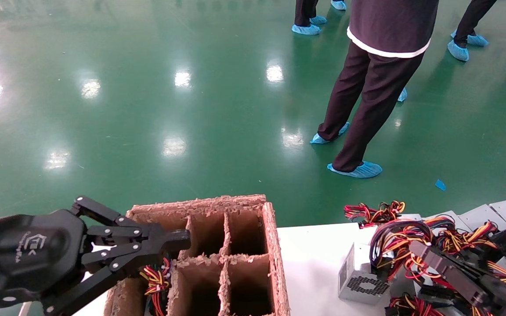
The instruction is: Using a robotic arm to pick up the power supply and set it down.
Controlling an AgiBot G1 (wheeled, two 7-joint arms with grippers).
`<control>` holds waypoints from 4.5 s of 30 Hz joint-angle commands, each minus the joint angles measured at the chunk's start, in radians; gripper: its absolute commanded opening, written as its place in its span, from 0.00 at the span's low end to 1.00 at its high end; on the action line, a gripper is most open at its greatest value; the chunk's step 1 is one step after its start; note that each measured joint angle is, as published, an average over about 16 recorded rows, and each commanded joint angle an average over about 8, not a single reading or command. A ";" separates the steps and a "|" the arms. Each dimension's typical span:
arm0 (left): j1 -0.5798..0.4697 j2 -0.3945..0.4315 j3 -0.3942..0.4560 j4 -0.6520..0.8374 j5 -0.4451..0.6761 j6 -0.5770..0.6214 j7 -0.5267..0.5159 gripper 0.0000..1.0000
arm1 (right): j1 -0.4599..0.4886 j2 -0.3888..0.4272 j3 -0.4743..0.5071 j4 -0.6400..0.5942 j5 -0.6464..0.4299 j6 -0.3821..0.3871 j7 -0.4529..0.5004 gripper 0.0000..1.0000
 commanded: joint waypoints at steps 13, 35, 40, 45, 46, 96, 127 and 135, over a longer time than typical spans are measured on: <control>0.000 0.000 0.000 0.000 0.000 0.000 0.000 0.00 | 0.046 -0.029 -0.004 0.043 -0.022 0.013 -0.021 1.00; 0.000 0.000 0.000 0.000 0.000 0.000 0.000 0.00 | 0.107 -0.076 0.018 0.097 -0.052 -0.036 -0.111 1.00; 0.000 0.000 0.000 0.000 0.000 0.000 0.000 0.00 | 0.105 -0.076 0.006 0.095 -0.056 -0.007 -0.092 1.00; 0.000 0.000 0.000 0.000 0.000 0.000 0.000 0.00 | 0.118 -0.076 -0.019 0.090 -0.078 0.046 -0.042 1.00; 0.000 0.000 0.000 0.000 0.000 0.000 0.000 0.00 | 0.124 -0.077 -0.024 0.089 -0.085 0.057 -0.032 1.00; 0.000 0.000 0.000 0.001 -0.001 0.000 0.000 1.00 | 1.497 -0.614 -0.379 0.223 -1.104 0.026 0.400 1.00; 0.000 0.000 0.001 0.001 -0.001 -0.001 0.001 1.00 | 2.678 -1.015 -0.725 0.280 -1.961 -0.020 0.841 1.00; 0.000 0.000 0.001 0.001 -0.001 -0.001 0.001 1.00 | 2.774 -1.046 -0.752 0.285 -2.031 -0.025 0.865 1.00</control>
